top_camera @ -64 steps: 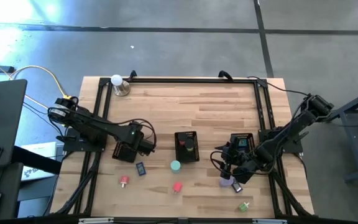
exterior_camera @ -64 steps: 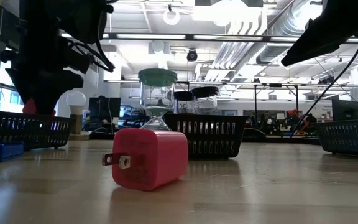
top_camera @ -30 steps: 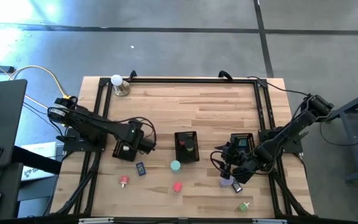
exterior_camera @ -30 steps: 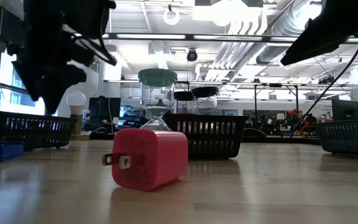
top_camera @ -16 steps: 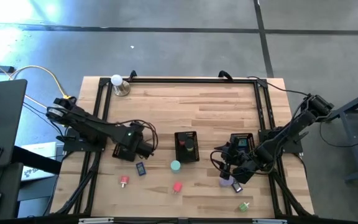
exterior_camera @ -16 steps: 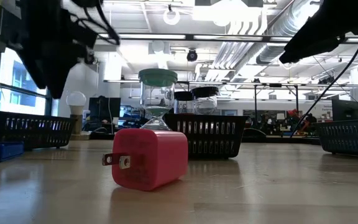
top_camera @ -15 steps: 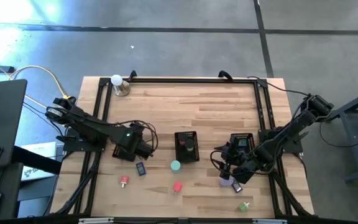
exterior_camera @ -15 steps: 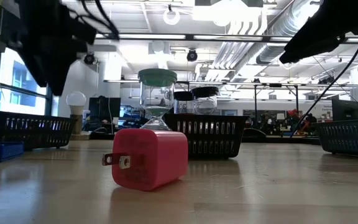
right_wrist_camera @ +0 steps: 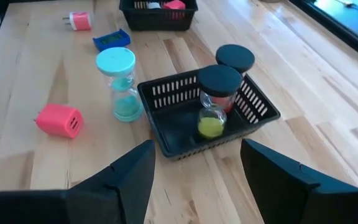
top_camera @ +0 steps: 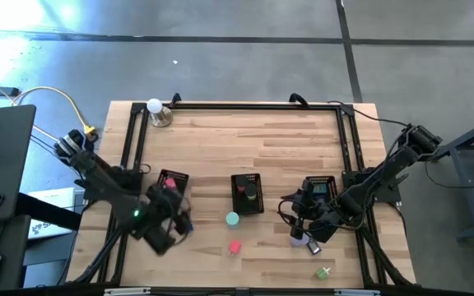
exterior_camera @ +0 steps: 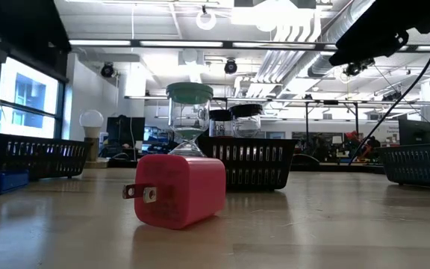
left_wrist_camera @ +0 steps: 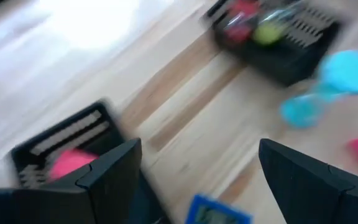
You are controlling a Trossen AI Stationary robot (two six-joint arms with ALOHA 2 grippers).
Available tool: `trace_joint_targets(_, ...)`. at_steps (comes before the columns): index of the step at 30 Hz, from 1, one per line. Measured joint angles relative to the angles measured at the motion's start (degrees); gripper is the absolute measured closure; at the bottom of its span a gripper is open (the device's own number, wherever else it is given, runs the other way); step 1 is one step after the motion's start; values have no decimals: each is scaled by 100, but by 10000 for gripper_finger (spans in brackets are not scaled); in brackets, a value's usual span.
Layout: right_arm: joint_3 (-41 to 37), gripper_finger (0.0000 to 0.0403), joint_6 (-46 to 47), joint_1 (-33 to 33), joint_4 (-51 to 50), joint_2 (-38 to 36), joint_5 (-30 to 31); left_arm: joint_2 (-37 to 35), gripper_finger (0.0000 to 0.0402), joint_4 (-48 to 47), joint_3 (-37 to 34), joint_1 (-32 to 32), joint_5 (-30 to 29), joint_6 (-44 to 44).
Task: Pick & Place Office items
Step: Put the purple hourglass into the middle black bin
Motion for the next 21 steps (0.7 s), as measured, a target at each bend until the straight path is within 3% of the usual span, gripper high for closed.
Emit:
trace_joint_targets(4, 0, 176, -96, 0, 30, 0, -2, 281, 86, 654, 0, -412, -811, 587)
trace_joint_targets(12, 0, 176, -290, 0, 23, -162, -301, 798, 86, 1691, -4, -437, -1387, 1699)
trace_joint_targets(21, 81, 176, -549, 62, 311, -1149, -891, 980, 86, 2353, -9, -177, -1178, 2540)
